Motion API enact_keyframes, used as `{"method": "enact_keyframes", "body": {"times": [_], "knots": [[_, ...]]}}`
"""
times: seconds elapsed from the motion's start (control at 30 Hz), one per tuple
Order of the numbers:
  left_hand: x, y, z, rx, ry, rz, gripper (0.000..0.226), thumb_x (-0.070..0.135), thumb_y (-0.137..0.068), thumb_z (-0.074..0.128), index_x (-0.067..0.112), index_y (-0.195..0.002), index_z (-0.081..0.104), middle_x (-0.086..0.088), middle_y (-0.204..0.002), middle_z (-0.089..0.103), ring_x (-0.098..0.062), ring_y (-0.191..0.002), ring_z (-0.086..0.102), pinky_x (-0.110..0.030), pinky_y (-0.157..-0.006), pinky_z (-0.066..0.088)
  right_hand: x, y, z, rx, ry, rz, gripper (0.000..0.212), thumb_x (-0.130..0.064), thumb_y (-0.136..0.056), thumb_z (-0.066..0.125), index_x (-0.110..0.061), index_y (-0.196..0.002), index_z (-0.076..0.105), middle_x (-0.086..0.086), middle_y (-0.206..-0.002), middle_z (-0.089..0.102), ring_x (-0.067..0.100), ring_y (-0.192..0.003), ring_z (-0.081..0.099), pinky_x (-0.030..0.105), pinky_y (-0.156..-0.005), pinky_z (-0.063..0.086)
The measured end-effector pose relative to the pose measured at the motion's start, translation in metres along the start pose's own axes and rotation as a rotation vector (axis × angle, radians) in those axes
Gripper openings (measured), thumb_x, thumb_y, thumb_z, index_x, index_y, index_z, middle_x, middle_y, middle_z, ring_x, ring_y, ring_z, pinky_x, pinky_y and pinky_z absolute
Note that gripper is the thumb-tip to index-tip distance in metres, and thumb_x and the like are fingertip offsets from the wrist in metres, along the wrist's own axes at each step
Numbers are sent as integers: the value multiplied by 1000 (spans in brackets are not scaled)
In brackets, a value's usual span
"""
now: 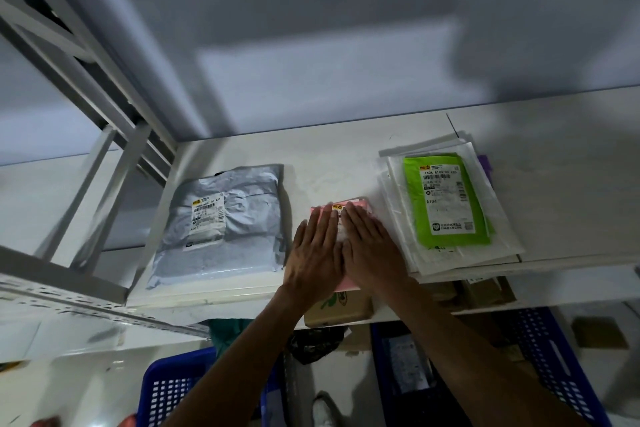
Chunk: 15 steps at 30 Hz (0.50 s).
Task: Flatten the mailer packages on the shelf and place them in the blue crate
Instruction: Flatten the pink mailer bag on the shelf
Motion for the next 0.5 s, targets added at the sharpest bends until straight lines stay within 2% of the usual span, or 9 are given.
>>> {"method": "enact_keyframes", "body": {"times": [0.37,0.5], "knots": [[-2,-3,3,-46,7,-32,62,42,-107,13,13,-161,5,-6,-168,-4,-22,-155,-11,-43,-127,3,2,-2,4,-95,38,-32,67,-38,-100,9,-7,-158,19,10,-167,16,23,-155,13,46,-124,20],[-4,-2,2,-64,-3,-17,63,43,-106,9,12,-161,5,-6,-168,-4,-23,-155,-11,-45,-127,6,5,-3,2,-121,71,-45,63,-34,-101,19,-4,-155,32,13,-162,31,28,-150,29,50,-117,35]]}}
Point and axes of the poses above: each hand's wrist, its own y-axis away from the middle knuckle, its own z-axis out of the palm, x = y × z, the point moved 5 cm from there along -y, towards the middle knuckle
